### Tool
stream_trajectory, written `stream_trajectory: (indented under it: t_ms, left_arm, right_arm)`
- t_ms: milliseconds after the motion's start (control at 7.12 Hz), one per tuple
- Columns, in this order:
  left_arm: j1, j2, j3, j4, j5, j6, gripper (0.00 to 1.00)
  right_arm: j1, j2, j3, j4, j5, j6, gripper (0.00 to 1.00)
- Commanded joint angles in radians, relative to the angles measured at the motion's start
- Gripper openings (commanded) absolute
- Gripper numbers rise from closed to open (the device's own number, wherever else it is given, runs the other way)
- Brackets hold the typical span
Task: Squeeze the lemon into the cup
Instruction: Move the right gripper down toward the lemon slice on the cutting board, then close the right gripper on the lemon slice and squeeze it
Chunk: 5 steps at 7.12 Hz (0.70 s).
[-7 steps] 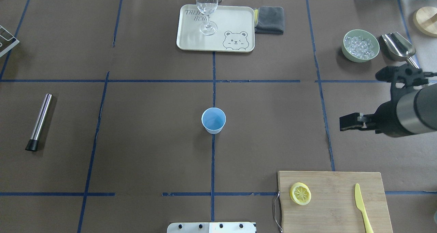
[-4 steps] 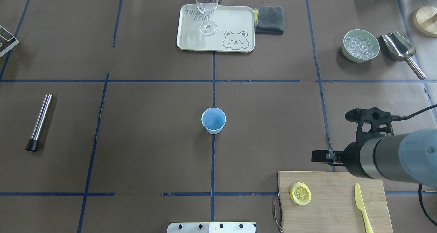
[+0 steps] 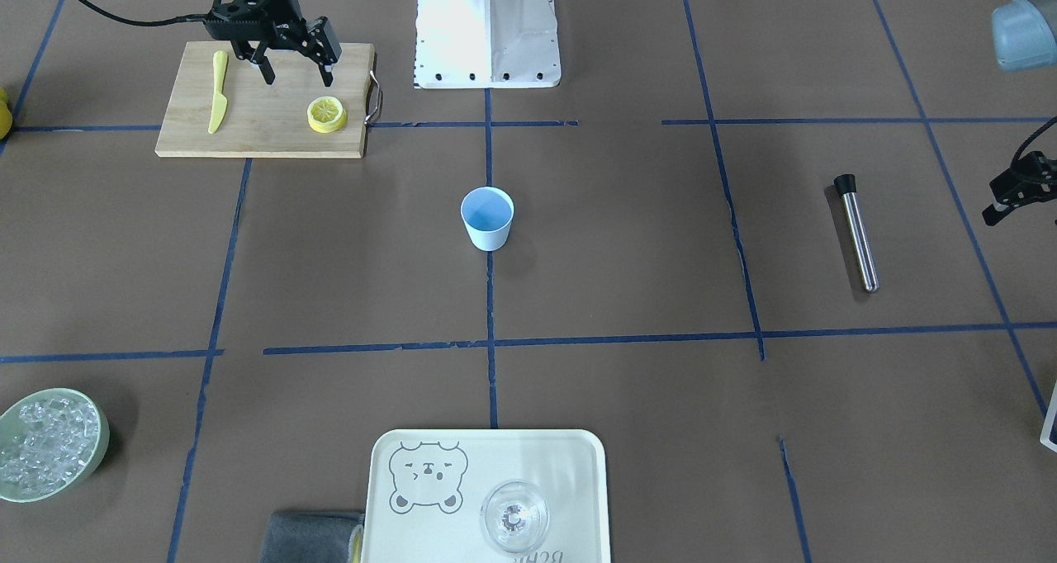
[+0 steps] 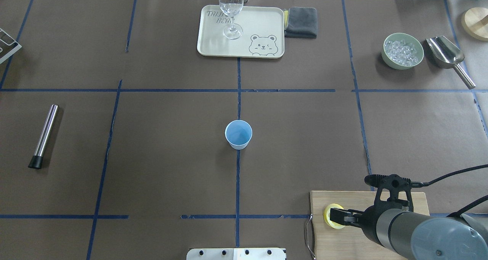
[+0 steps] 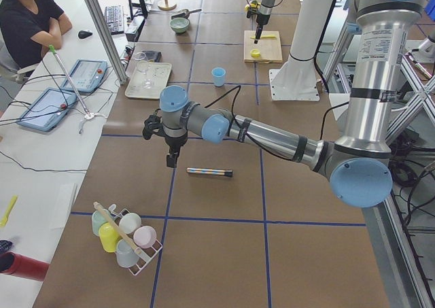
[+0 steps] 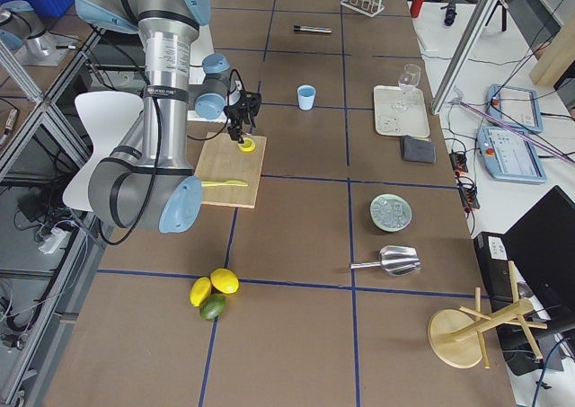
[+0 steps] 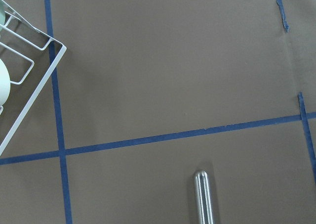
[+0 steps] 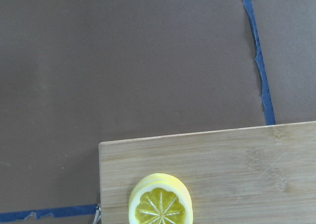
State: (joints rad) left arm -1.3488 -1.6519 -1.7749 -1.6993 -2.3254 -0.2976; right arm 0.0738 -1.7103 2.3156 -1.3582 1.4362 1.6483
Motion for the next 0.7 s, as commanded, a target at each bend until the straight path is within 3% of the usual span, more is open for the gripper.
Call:
stream_trajectory:
  t_ms: [0,562]
  left_arm:
    - [0.000,0.000,0.002,0.000,0.000,0.002,1.00]
    - [-0.001,0.000,0.002,0.000,-0.002,0.002,1.00]
  right_arm:
    - [-0.020,0.004,-0.054,0.027,-0.006,0.005,1.00]
    - [-0.028,0.073,-0.113,0.027,-0.005,0.001,1.00]
